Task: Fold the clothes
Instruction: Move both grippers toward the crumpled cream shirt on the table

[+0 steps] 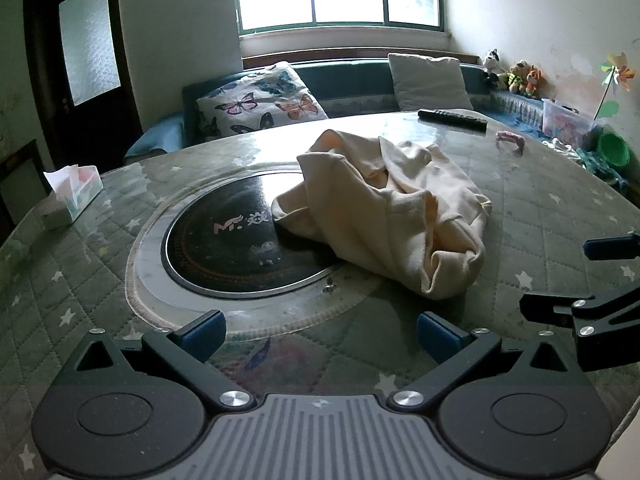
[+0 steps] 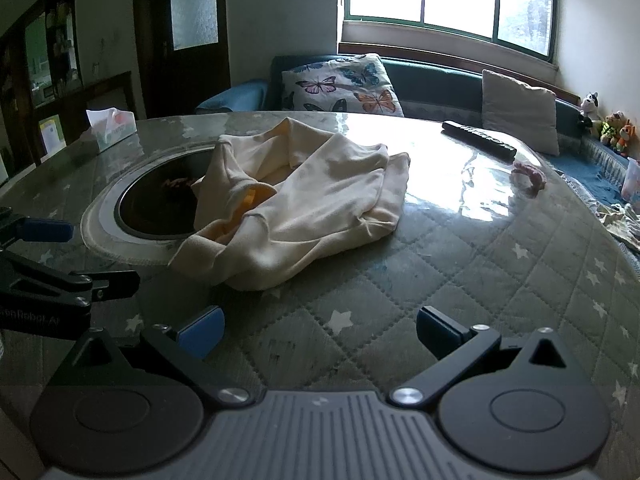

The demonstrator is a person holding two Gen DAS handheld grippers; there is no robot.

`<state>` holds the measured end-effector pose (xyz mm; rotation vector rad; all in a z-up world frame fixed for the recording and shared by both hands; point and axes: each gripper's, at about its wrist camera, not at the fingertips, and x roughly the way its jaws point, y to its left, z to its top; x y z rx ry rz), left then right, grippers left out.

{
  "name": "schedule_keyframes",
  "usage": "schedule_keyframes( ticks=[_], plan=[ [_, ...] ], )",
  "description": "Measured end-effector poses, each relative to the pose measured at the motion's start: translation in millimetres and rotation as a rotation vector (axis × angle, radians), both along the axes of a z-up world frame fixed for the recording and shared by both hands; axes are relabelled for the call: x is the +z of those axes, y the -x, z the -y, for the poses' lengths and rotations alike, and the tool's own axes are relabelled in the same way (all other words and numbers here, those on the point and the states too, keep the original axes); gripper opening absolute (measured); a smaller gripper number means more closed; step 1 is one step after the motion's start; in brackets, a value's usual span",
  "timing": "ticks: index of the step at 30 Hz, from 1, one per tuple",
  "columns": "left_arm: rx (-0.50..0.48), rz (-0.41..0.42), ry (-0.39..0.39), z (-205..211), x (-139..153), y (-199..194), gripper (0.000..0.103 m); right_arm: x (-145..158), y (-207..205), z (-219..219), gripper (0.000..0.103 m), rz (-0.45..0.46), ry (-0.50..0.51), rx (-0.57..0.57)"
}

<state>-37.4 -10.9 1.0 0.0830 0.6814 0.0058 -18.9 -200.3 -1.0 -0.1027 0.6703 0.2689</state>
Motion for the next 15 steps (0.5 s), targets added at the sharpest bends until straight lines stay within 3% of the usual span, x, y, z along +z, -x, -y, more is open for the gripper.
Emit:
schedule_keyframes(
  ticks=[15],
  plan=[
    [-0.008,-0.015,-0.007,3,-4,-5,0.103,-4,15,-24,0.103,-0.01,0.024,-0.059]
  ],
)
